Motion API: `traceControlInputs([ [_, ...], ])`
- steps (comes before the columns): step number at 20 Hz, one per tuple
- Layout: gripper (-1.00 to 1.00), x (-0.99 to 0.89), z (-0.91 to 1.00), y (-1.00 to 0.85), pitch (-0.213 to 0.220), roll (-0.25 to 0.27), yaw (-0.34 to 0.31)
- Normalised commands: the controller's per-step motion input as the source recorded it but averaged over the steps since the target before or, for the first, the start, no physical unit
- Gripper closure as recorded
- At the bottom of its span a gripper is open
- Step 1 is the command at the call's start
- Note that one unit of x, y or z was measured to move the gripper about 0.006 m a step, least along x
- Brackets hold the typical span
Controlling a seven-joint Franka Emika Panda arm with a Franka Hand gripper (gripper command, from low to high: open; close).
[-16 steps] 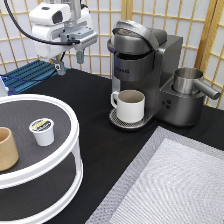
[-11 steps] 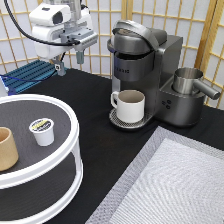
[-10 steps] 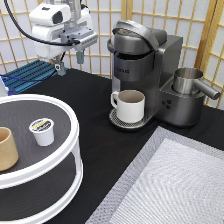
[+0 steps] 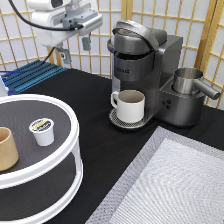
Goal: Make coffee
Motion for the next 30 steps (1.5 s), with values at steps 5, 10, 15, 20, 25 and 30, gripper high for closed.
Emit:
traceControlInputs([
  [5,-1.00,1.00,0.84,0.00,0.140,0.089,0.000],
  [10,-1.00,0.94,0.41,0.00,0.133,0.089,-0.006],
  [15,-1.00,0.59,0.05,0.00,0.140,0.136,0.000],
  [20,-1.00,0.22,0.19,0.08,0.140,0.114,0.000],
  [25,-1.00,0.17,0.39,0.34,0.117,0.020,0.000],
  [30,-1.00,0.28,0.43,0.42,0.103,0.000,0.000],
])
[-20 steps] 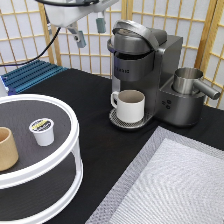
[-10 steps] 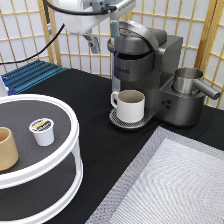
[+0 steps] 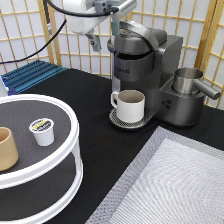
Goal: Make coffee
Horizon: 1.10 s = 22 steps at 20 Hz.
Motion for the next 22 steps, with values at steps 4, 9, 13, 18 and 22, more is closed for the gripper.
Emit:
traceControlInputs([
  [4,-1.00,0.33,0.59,0.44,0.097,-0.003,-0.003],
  [9,-1.00,0.40,0.66,0.48,0.133,-0.052,-0.007],
  [13,-1.00,0.50,0.41,0.55,0.185,-0.056,-0.010],
  [18,-1.00,0.48,0.34,0.54,0.220,-0.070,-0.026],
  [22,-1.00,0.29,0.46,0.53,0.200,-0.093,-0.050],
])
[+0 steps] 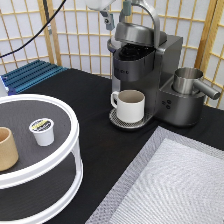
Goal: Make coffee
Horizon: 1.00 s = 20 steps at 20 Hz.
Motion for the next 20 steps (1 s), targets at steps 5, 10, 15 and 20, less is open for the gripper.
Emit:
traceControlInputs([
  [5,-1.00,0.41,0.46,0.61,0.228,-0.093,-0.012],
  [10,-1.00,0.59,0.39,0.59,0.234,-0.098,0.000],
  [15,-1.00,0.66,0.39,0.56,0.201,-0.111,0.000],
  [20,-1.00,0.36,0.51,0.19,0.150,-0.071,-0.040],
])
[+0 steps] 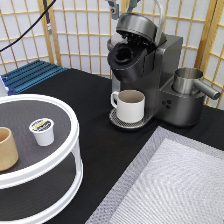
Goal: Make coffee
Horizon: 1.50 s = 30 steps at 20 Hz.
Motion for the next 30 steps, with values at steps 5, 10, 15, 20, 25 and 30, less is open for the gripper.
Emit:
traceControlInputs([
  [5,-1.00,0.08,0.46,-0.41,0.063,0.008,-0.015],
  [10,-1.00,0.11,0.12,-0.94,-0.027,0.061,-0.004],
  [15,-1.00,-0.01,0.00,-0.99,-0.039,0.034,-0.012],
  [20,-1.00,-0.09,0.00,-0.92,-0.019,-0.061,-0.021],
  [25,-1.00,-0.23,-0.05,-0.75,-0.009,-0.143,-0.036],
  [30,-1.00,-0.32,-0.21,-0.63,-0.006,-0.162,-0.071],
])
